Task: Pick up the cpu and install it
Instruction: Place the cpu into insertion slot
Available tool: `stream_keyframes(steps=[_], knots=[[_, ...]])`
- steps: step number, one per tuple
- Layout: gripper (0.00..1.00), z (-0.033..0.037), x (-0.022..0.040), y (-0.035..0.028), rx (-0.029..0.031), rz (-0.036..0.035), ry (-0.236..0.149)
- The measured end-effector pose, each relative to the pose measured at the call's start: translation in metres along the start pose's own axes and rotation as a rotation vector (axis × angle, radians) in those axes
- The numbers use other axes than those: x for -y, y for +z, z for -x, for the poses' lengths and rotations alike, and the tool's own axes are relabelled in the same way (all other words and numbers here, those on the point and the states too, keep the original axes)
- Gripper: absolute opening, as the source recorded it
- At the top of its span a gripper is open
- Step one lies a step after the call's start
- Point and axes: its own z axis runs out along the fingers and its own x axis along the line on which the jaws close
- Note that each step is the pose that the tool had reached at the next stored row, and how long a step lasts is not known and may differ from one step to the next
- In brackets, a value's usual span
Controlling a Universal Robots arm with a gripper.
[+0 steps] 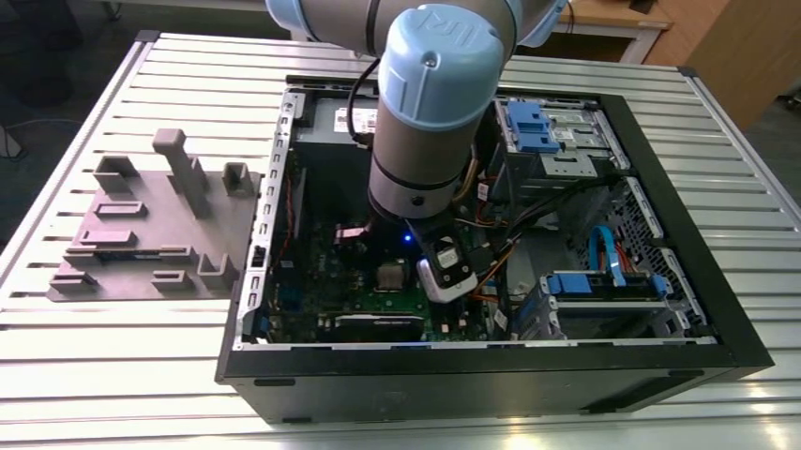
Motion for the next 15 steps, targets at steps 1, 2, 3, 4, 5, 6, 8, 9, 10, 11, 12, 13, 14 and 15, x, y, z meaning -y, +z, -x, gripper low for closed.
stream_keyframes(steps=[1, 2, 3, 4, 5, 6, 8, 9, 10, 11, 12, 13, 14, 15], knots=[[0.52, 0.0001, 0.0000, 0.0000, 0.0000, 0.0000, 0.000], [0.52, 0.0001, 0.0000, 0.0000, -0.0001, -0.0002, 0.000], [0.52, 0.0002, 0.0000, 0.0000, -0.0002, -0.0004, 0.000], [0.52, 0.0003, 0.0000, 0.0002, -0.0002, -0.0004, 0.000], [0.52, 0.0005, 0.0000, 0.0006, -0.0001, -0.0002, 0.000], [0.50, 0.0007, 0.0000, 0.0007, 0.0000, -0.0003, 0.000], [0.50, 0.0009, 0.0001, 0.0006, -0.0001, -0.0005, 0.000], [0.48, 0.0009, 0.0000, 0.0007, -0.0001, -0.0004, 0.000], [0.48, 0.0009, 0.0000, 0.0008, -0.0001, -0.0003, 0.000], [0.48, 0.0009, 0.0000, 0.0008, -0.0001, -0.0002, 0.000], [0.48, 0.0010, 0.0000, 0.0007, 0.0000, -0.0001, 0.000], [0.48, 0.0009, 0.0000, 0.0006, 0.0000, 0.0000, 0.000], [0.48, 0.0009, 0.0000, 0.0002, 0.0001, 0.0000, 0.000], [0.48, 0.0009, 0.0000, -0.0002, 0.0002, 0.0000, 0.000]])
